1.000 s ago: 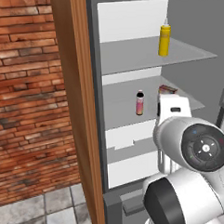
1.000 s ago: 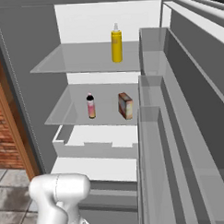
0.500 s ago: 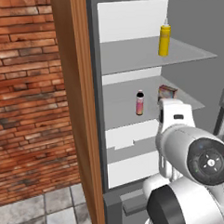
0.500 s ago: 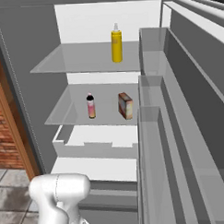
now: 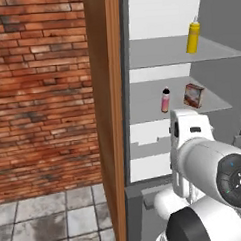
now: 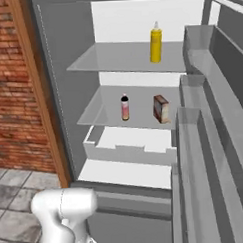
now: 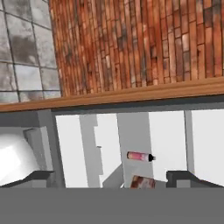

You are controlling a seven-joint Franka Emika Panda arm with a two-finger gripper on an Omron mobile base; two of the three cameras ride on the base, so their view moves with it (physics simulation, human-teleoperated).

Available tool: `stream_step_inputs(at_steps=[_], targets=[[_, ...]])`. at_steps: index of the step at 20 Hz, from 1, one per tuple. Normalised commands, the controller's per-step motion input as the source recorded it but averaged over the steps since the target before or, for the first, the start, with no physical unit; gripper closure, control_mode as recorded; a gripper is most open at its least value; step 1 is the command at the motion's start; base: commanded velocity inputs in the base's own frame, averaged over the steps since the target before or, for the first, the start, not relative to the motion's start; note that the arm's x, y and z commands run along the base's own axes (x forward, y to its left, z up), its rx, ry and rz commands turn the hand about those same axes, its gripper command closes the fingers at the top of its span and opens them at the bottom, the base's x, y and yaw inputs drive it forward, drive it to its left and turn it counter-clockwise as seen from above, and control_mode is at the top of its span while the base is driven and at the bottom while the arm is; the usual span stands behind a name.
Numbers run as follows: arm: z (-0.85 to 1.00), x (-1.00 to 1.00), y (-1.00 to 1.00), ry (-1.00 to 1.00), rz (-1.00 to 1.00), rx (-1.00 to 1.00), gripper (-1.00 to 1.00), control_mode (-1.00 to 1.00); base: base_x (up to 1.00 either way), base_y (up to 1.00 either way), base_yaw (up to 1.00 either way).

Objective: Place the ketchup and mustard from the counter to the top shelf of the fridge. If the existing items in the fridge are on the top shelf, move them to other shelves.

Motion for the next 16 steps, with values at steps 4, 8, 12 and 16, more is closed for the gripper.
stream_step_inputs(at_steps=[4, 8, 12, 16], targets=[[0.0, 0.0, 0.0, 0.0, 0.0, 0.0, -1.0, 1.0, -0.59, 0.95, 0.39], [0.0, 0.0, 0.0, 0.0, 0.0, 0.0, -1.0, 1.0, 0.01, 0.96, 0.57], [0.0, 0.0, 0.0, 0.0, 0.0, 0.0, -1.0, 1.0, 0.03, 0.72, 0.8], [0.0, 0.0, 0.0, 0.0, 0.0, 0.0, -1.0, 1.0, 0.0, 0.54, 0.87]])
